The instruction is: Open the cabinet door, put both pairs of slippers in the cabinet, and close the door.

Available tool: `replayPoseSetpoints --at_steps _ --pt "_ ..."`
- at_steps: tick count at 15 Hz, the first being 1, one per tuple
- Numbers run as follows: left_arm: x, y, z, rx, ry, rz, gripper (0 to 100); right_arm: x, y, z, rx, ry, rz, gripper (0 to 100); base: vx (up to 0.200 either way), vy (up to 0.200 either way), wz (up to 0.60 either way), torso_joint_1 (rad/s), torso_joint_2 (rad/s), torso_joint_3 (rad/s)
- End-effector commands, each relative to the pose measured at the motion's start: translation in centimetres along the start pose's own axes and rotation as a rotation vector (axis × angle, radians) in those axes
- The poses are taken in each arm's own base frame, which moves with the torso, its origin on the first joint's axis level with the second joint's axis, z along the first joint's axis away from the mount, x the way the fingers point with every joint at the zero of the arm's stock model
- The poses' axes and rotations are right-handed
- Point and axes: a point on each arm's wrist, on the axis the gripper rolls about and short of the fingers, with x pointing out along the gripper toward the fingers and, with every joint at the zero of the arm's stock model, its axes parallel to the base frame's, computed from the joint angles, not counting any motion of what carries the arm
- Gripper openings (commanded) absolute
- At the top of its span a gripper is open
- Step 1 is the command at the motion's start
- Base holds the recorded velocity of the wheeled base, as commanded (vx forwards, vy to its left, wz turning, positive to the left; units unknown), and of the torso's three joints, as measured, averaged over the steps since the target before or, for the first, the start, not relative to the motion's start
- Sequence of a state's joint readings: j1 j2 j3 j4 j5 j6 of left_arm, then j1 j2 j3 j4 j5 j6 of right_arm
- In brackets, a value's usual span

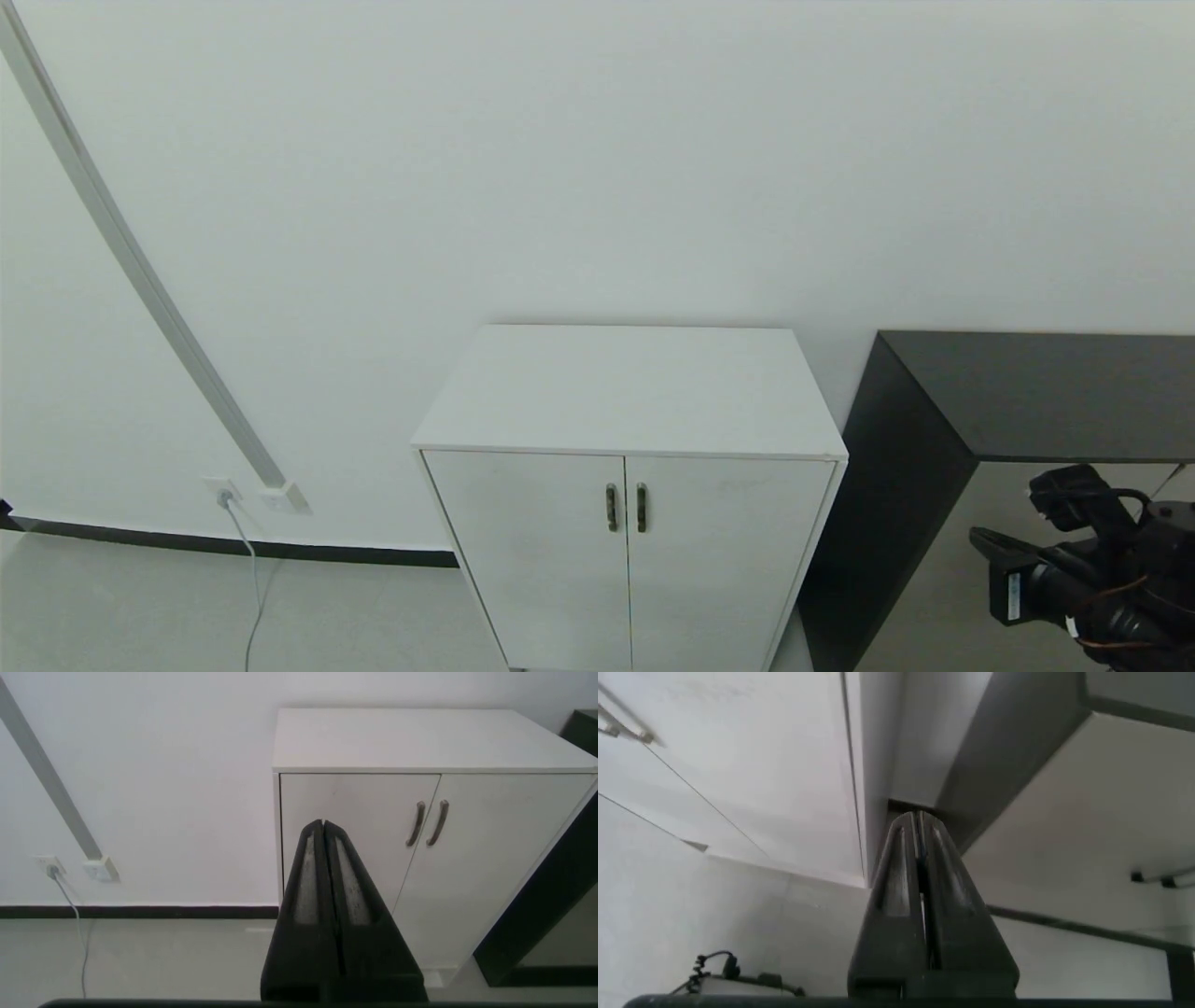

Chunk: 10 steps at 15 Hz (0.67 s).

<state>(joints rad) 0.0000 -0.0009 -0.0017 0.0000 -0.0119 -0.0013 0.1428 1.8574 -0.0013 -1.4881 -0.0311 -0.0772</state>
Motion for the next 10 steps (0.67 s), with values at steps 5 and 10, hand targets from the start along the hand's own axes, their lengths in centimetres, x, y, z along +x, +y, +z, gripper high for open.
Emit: replayPoseSetpoints --at_steps 5,10 --pt "0.0 0.0 0.0 -0.002 0.001 0.000 0 -4.4 -0.3 1.5 0.000 -0.014 0.001 0 0.000 0.000 0.00 0.000 0.00 0.000" --pt "0.0 0.0 0.0 -0.002 0.001 0.000 0 -9.1 -0.3 1.0 -0.002 0.019 0.039 0 0.000 0.000 0.00 0.000 0.00 0.000"
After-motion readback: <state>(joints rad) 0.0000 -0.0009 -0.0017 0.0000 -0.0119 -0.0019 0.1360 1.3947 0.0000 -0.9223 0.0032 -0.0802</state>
